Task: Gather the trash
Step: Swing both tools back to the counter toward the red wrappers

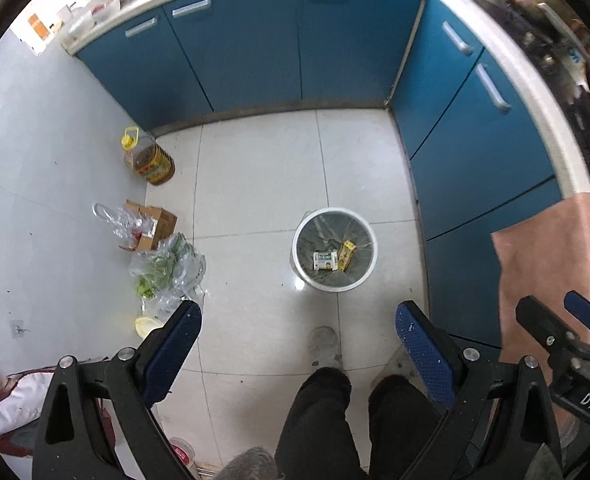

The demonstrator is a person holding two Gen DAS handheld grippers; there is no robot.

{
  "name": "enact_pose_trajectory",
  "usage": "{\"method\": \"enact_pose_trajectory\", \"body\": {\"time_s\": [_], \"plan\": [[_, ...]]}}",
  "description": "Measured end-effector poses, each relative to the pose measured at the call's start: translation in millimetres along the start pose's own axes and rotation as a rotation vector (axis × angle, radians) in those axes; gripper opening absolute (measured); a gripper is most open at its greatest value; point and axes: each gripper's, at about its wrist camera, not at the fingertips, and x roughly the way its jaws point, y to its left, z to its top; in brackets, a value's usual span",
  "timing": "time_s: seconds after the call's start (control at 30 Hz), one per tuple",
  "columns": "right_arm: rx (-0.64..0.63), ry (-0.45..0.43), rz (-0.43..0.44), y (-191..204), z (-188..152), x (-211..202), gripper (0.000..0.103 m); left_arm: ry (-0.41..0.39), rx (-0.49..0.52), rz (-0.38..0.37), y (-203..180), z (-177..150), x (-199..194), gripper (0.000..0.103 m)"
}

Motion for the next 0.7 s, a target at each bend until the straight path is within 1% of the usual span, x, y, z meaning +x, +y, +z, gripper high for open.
{"method": "enact_pose_trajectory", "body": {"time_s": [0.1,0.13,0.2,0.27,0.3,0.33,0.37,0.4,0.43,0.47,0.53,0.57,0.67,0.7], "plan": [[0.054,-0.038,0.048,-20,0,-36,0.103,-0.038,0.027,-0.005,-21,4,-26,0.099],[0.083,-0.052,0.064,-31,0,-48,0.103,-0.056,0.043,-0.011,-34,7,-36,0.099],[0.142,-0.084,0.074,-57,0,-69,0.103,-0.085,0.079,-0.031,-63,14,-56,0.099],[0.208,-0.112,0.079,-89,-1,-88,0.103,-0.117,0.123,-0.054,-96,20,-73,0.099],[0.251,-0.129,0.071,-112,-2,-98,0.103,-0.137,0.153,-0.059,-115,23,-81,0.099],[0.299,-0.147,0.059,-137,-5,-110,0.103,-0.156,0.196,-0.067,-144,26,-89,0.099],[0.351,-0.163,0.040,-164,-10,-120,0.103,-0.162,0.222,-0.076,-161,28,-94,0.099],[0.392,-0.174,0.019,-186,-14,-128,0.103,-0.166,0.253,-0.088,-184,31,-98,0.099],[0.451,-0.187,-0.011,-219,-23,-137,0.103,-0.166,0.293,-0.098,-214,31,-100,0.099],[0.491,-0.193,-0.029,-239,-30,-142,0.103,-0.163,0.318,-0.100,-233,31,-101,0.099],[0.628,-0.199,-0.090,-303,-55,-156,0.103,-0.153,0.384,-0.109,-284,25,-94,0.099],[0.696,-0.199,-0.127,-334,-70,-161,0.103,-0.147,0.406,-0.105,-302,24,-92,0.099],[0.844,-0.190,-0.218,-408,-109,-169,0.103,-0.097,0.472,-0.094,-366,17,-73,0.099],[0.892,-0.180,-0.249,-438,-126,-169,0.103,-0.084,0.484,-0.089,-379,15,-67,0.099]]}}
